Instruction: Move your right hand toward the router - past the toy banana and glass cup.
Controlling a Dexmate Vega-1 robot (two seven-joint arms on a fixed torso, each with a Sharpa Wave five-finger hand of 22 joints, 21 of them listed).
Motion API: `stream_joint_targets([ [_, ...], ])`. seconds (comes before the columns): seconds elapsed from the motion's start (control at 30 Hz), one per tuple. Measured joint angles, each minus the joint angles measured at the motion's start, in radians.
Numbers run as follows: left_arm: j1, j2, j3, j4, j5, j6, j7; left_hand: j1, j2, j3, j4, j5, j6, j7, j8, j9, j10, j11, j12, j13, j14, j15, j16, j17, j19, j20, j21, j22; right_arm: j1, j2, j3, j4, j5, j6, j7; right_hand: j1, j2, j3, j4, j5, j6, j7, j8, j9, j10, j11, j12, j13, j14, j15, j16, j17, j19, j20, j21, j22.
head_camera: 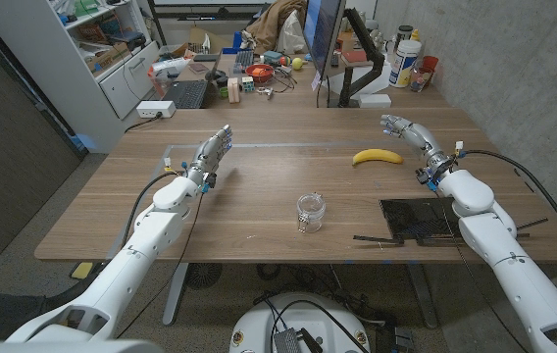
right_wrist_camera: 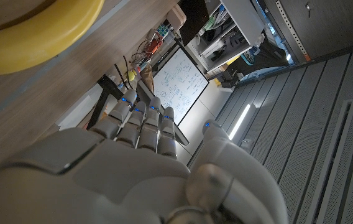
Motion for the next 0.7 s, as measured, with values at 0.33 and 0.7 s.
stream_joint_targets([
  [0.33,-0.011,0.000,0.003,0.004,0.002,0.001,-0.001,0.000,0.000,-0.002,-0.002,0.000,0.000,0.000,0.000,0.000,0.000,0.000,0.000,0.000,0.000,0.000,0.000,0.000,0.000,0.000,0.000,0.000,-0.015,-0.006,0.011,-0.020,-0.008,-0.006,-0.018,0.000,0.000,0.000,0.000,0.000,0.000,0.000,0.000,0.000,0.005,-0.005,0.000,0.000,0.005,-0.005,0.000,0.000,0.000,0.000,-0.004,0.000],
  [0.7,-0.022,0.000,0.011,0.011,0.010,-0.005,-0.015,0.000,0.000,-0.004,-0.004,0.000,0.000,0.000,0.000,0.000,0.000,0.000,0.000,0.000,0.000,0.000,0.000,0.000,0.000,0.000,0.000,0.000,-0.089,-0.013,0.066,-0.105,-0.018,-0.012,-0.037,0.000,0.000,0.000,0.000,0.000,0.000,0.000,0.000,0.000,0.011,0.000,0.000,0.000,0.005,-0.005,0.000,0.000,0.004,-0.004,-0.010,0.000],
])
